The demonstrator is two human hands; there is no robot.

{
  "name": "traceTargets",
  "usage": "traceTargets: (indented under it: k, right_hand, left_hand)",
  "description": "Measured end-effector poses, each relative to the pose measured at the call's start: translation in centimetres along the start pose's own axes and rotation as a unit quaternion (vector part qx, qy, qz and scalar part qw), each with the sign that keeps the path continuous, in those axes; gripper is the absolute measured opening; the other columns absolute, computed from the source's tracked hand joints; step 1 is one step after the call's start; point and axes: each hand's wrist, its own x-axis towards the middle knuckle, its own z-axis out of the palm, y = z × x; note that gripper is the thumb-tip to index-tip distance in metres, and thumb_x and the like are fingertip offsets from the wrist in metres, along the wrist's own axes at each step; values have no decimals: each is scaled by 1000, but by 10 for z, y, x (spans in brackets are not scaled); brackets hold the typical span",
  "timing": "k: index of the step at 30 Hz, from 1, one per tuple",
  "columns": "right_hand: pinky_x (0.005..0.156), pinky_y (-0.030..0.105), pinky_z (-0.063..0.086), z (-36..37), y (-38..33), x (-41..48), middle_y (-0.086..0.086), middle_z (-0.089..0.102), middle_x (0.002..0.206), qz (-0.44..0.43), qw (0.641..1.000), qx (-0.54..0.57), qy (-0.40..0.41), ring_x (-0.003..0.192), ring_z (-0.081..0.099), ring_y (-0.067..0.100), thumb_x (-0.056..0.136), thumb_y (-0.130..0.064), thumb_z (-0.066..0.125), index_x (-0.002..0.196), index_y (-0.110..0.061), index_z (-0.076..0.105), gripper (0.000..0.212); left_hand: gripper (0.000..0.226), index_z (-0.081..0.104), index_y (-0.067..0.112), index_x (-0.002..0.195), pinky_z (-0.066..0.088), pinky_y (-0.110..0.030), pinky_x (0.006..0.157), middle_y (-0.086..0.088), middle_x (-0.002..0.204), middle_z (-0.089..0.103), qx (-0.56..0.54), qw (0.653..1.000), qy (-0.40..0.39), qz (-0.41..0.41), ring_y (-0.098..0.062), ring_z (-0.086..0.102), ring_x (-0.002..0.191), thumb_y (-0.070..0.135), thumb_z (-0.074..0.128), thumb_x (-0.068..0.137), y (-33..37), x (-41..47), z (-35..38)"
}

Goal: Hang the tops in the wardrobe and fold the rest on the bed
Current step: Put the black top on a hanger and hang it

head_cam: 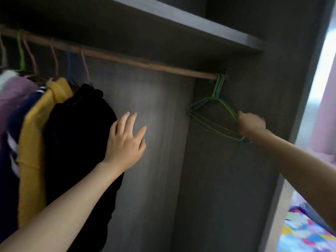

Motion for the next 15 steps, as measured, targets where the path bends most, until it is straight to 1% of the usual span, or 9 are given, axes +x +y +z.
traceTargets:
  k: [3,6,8,9,10,11,13,15]
  right_hand:
    - [81,34,47,7,9,-3,17,62,114,-6,999,-20,-33,106,60,32,91,-5,43,114,-6,55,26]
    - [80,35,46,10,8,-3,18,62,114,-11,1000,-18,-9,106,60,33,91,-6,43,113,-5,56,25]
    - [79,34,44,11,4,-1,18,62,114,-10,1000,-1,0,106,59,34,96,-19,42,113,-6,55,26]
    - [79,34,43,11,3,0,18,62,115,-3,1000,8,-3,107,59,33,98,-28,41,113,-6,56,31]
    - [77,33,41,11,0,1,17,63,115,2,1000,12,-14,107,59,32,98,-33,41,113,-6,57,35]
    - [75,32,40,12,-1,3,15,63,115,4,1000,6,-29,107,59,31,97,-30,43,113,-7,59,32]
    - [73,30,39,15,-4,6,13,64,113,0,999,-10,-49,106,60,30,92,-14,48,112,-8,61,25]
    - [73,31,39,18,-7,9,15,64,111,9,999,15,-37,104,60,31,92,-8,45,111,-5,61,25]
  left_hand:
    - [38,69,8,98,39,-46,86,-25,124,54,-15,1000,-12,-7,-38,40,119,26,42,78,11,1,9]
    - [38,68,9,100,43,-47,86,-25,124,55,-23,1000,-18,-11,-39,41,119,26,42,78,19,-1,12]
    - [38,68,8,101,42,-47,86,-25,124,54,-21,999,-20,-13,-39,41,119,26,41,79,21,-4,12]
    - [39,68,8,101,40,-47,86,-25,124,54,-19,999,-21,-16,-39,41,119,26,41,79,21,-5,13]
    - [39,68,8,101,39,-47,87,-25,124,54,-15,999,-22,-20,-39,41,119,26,40,79,21,-6,12]
    - [39,68,8,101,38,-47,87,-25,124,54,-11,999,-23,-23,-39,41,119,26,40,80,20,-7,11]
    - [40,68,8,102,35,-46,88,-25,124,54,2,999,-23,-27,-39,41,119,26,40,79,17,-9,8]
    - [41,68,8,102,35,-46,88,-25,124,54,9,999,-26,-31,-39,40,119,26,40,79,13,-13,5]
